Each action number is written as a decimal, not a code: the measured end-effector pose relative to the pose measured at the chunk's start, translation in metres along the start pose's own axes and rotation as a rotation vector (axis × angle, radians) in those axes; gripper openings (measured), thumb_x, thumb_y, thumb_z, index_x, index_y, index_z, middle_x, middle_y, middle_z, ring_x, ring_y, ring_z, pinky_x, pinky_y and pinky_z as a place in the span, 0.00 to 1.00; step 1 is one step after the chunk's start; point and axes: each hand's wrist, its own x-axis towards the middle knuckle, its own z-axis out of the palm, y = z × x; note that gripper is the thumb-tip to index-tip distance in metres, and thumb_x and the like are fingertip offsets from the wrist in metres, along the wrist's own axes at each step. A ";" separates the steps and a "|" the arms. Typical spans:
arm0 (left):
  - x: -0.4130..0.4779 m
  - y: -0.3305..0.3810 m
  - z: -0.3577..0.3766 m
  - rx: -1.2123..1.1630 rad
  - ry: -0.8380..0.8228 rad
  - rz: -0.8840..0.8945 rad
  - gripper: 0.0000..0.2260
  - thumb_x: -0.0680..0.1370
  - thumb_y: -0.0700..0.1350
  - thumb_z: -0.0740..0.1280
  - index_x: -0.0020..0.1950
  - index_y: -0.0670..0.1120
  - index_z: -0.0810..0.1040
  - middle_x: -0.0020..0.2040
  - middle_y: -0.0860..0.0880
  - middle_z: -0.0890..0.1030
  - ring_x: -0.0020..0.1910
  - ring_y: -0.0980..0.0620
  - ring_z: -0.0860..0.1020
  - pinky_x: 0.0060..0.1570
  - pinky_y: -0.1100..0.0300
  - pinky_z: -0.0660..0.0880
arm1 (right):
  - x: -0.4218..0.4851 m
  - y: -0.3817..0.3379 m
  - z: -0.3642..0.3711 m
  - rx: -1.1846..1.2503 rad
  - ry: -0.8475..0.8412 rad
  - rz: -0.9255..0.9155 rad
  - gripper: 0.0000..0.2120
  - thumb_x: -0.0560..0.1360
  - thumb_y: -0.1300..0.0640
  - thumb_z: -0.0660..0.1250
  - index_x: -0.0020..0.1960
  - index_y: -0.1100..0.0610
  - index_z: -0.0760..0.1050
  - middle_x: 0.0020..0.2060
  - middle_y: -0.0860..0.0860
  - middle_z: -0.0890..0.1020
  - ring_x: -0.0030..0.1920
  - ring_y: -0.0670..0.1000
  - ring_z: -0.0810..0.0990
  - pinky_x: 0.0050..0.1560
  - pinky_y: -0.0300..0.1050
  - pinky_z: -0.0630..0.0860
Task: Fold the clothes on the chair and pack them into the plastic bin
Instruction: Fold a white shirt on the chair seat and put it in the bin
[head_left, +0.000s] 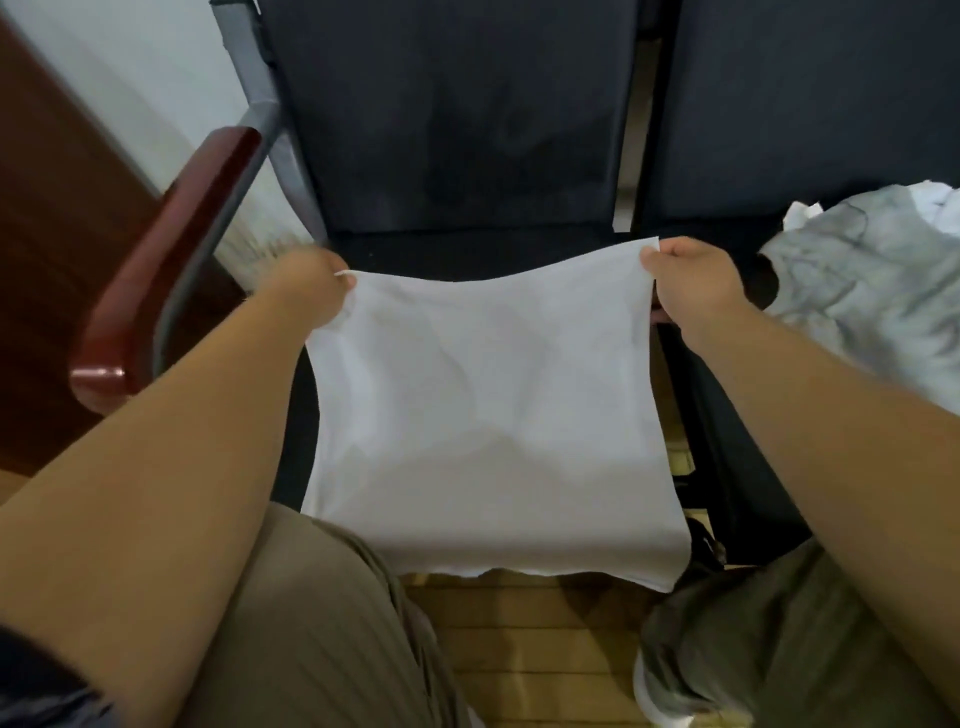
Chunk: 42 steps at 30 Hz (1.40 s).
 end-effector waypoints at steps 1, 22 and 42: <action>0.002 0.002 0.004 0.009 -0.015 0.022 0.14 0.87 0.45 0.61 0.68 0.39 0.80 0.63 0.38 0.80 0.63 0.39 0.79 0.64 0.45 0.76 | 0.003 0.003 0.004 -0.044 0.000 0.020 0.04 0.84 0.47 0.67 0.52 0.44 0.79 0.49 0.47 0.82 0.50 0.51 0.83 0.57 0.53 0.84; -0.055 0.013 0.038 0.169 -0.614 0.049 0.44 0.79 0.76 0.54 0.87 0.54 0.45 0.87 0.46 0.46 0.85 0.39 0.54 0.82 0.40 0.55 | -0.058 0.046 0.038 -0.975 -0.495 -0.436 0.36 0.83 0.32 0.56 0.86 0.43 0.53 0.86 0.47 0.49 0.85 0.55 0.46 0.84 0.56 0.51; 0.020 -0.010 0.068 0.158 -0.381 0.069 0.39 0.81 0.75 0.46 0.86 0.59 0.37 0.86 0.47 0.36 0.85 0.37 0.40 0.81 0.36 0.49 | 0.010 0.021 0.088 -1.053 -0.444 -0.421 0.38 0.80 0.26 0.52 0.85 0.37 0.49 0.86 0.44 0.45 0.85 0.55 0.41 0.83 0.57 0.46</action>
